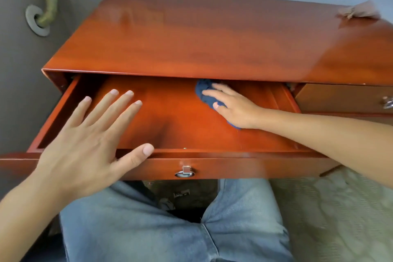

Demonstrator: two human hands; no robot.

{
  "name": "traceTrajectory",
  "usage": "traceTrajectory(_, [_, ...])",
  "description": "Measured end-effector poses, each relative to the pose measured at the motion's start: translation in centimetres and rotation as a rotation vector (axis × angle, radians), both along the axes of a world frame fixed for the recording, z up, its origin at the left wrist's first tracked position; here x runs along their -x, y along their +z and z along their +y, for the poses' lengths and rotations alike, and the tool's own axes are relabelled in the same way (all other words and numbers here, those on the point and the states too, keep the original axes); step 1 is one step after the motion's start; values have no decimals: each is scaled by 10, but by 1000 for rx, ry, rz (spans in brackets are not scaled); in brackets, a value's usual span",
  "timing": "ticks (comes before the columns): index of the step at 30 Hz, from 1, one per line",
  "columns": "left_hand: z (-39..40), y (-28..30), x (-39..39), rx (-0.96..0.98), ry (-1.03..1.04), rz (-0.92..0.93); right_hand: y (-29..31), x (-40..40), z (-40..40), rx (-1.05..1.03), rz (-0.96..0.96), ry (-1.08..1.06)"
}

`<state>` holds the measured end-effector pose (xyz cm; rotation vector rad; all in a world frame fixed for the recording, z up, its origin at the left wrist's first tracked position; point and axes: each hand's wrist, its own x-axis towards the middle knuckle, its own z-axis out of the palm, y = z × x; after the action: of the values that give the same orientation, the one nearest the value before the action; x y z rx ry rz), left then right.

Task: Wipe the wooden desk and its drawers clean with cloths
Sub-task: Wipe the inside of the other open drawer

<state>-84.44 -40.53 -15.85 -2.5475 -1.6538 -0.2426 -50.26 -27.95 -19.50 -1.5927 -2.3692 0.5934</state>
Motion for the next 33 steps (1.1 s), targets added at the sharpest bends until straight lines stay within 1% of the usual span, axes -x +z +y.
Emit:
traceTrajectory(1, [2, 1, 1, 14, -13, 7, 4, 7, -11, 44, 42, 97])
traceTrajectory(3, [4, 0, 3, 24, -36, 21, 15, 4, -37, 223, 115, 262])
traceTrajectory(5, [4, -2, 4, 3, -38, 38, 31, -14, -56, 381, 132, 339])
traceTrajectory(7, [5, -4, 3, -21, -31, 48, 49, -37, -65, 450, 124, 263])
traceTrajectory(9, [7, -5, 2, -44, -30, 42, 70, -62, -74, 470, 189, 115])
traceTrajectory(12, [9, -6, 1, -58, -30, 32, 104, -89, -94, 443, 470, -47])
traceTrajectory(13, [10, -6, 0, -58, -31, 30, 111, -94, -101, 432, 495, -67])
traceTrajectory(14, [11, -7, -1, -60, -32, 28, 113, -95, -107, 411, 409, -50])
traceTrajectory(16, [12, -9, -2, -77, -29, 16, 108, -88, -121, 415, 126, 53])
traceTrajectory(17, [13, -10, -3, -87, -27, 7, 103, -76, -129, 413, 72, 84])
traceTrajectory(19, [15, -12, -4, -106, -15, -16, 93, -41, -132, 324, 89, 141])
traceTrajectory(22, [17, -14, -1, -111, -6, -15, 77, 27, -116, 157, 23, 354])
traceTrajectory(23, [17, -15, 1, -111, -2, -19, 72, 45, -111, 135, 2, 388])
traceTrajectory(25, [19, -16, 2, -104, 10, -36, 72, 60, -109, 136, -10, 383])
traceTrajectory(26, [19, -17, 3, -101, 14, -43, 75, 52, -112, 141, -18, 374])
traceTrajectory(28, [21, -21, 4, -103, 9, -60, 82, 11, -124, 153, -68, 322])
traceTrajectory(31, [24, -29, 6, -122, -12, -150, 93, -88, -148, 185, -165, 90])
traceTrajectory(33, [25, -34, 6, -125, -29, -201, 94, -140, -162, 165, -242, -39])
